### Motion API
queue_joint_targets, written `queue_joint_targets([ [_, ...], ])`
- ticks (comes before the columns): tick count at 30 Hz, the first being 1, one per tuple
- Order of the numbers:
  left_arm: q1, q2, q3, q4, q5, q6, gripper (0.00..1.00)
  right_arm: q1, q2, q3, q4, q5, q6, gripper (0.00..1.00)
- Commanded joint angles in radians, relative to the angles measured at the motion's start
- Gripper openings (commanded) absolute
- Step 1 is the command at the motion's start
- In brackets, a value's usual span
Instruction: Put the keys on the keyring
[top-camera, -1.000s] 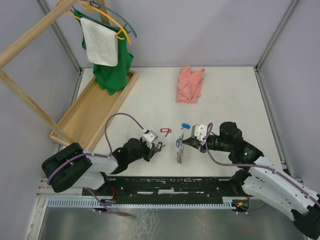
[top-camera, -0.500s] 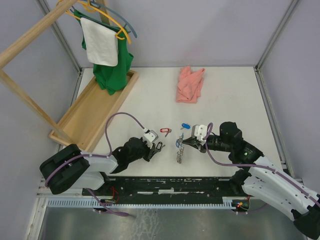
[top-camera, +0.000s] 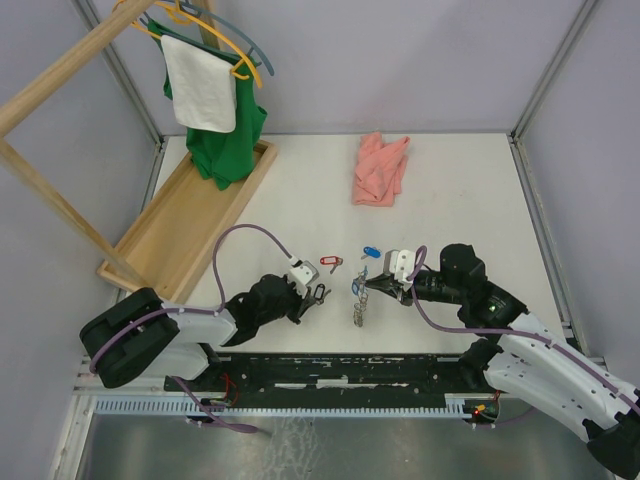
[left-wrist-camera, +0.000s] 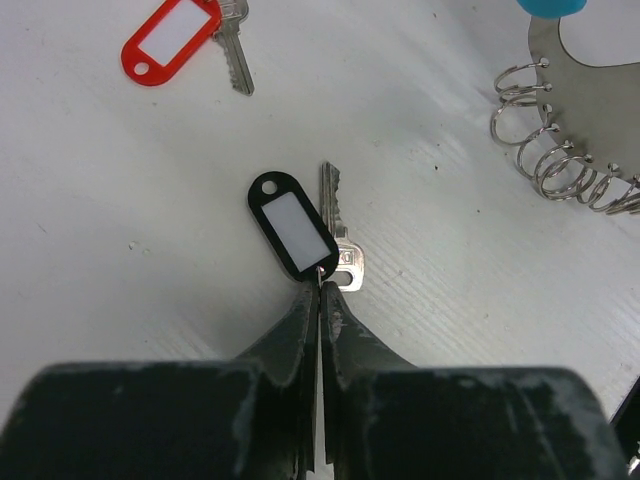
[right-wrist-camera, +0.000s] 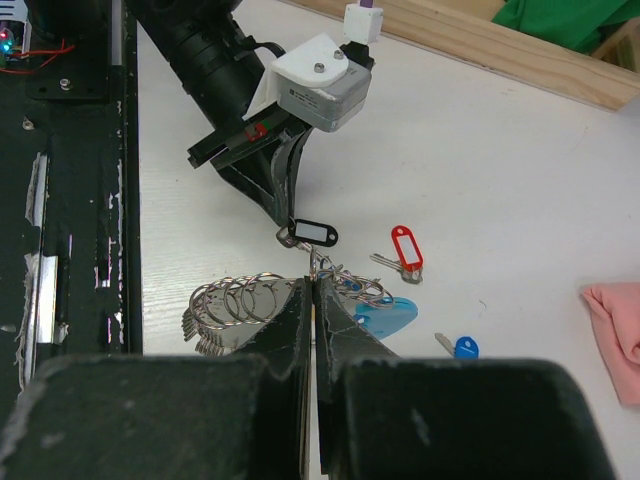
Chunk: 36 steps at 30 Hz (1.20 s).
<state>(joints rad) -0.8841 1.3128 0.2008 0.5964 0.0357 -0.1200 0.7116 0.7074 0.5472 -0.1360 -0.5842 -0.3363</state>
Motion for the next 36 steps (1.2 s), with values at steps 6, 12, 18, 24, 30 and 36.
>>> queue_joint_targets([
  [6,-0.015,-0.062,0.035,-0.068,0.025,0.014,0.03,0.003,-0.018,0.017,0.063,-0.014,-0.003,0.02],
  [12,-0.015,-0.198,0.083,-0.172,0.057,0.087,0.03,0.004,-0.012,0.028,0.043,-0.020,-0.015,0.01],
  [18,-0.013,-0.332,0.130,-0.226,0.164,0.227,0.03,0.004,-0.016,0.051,0.007,-0.021,-0.042,0.01],
  [24,-0.014,-0.380,0.251,-0.336,0.281,0.368,0.03,0.004,-0.008,0.079,-0.030,-0.038,-0.073,0.01],
  [30,-0.015,-0.355,0.336,-0.367,0.381,0.463,0.03,0.004,0.003,0.083,-0.025,-0.073,-0.094,0.01],
  [36,-0.013,-0.315,0.373,-0.395,0.470,0.555,0.03,0.003,0.005,0.070,-0.002,-0.085,-0.116,0.01],
])
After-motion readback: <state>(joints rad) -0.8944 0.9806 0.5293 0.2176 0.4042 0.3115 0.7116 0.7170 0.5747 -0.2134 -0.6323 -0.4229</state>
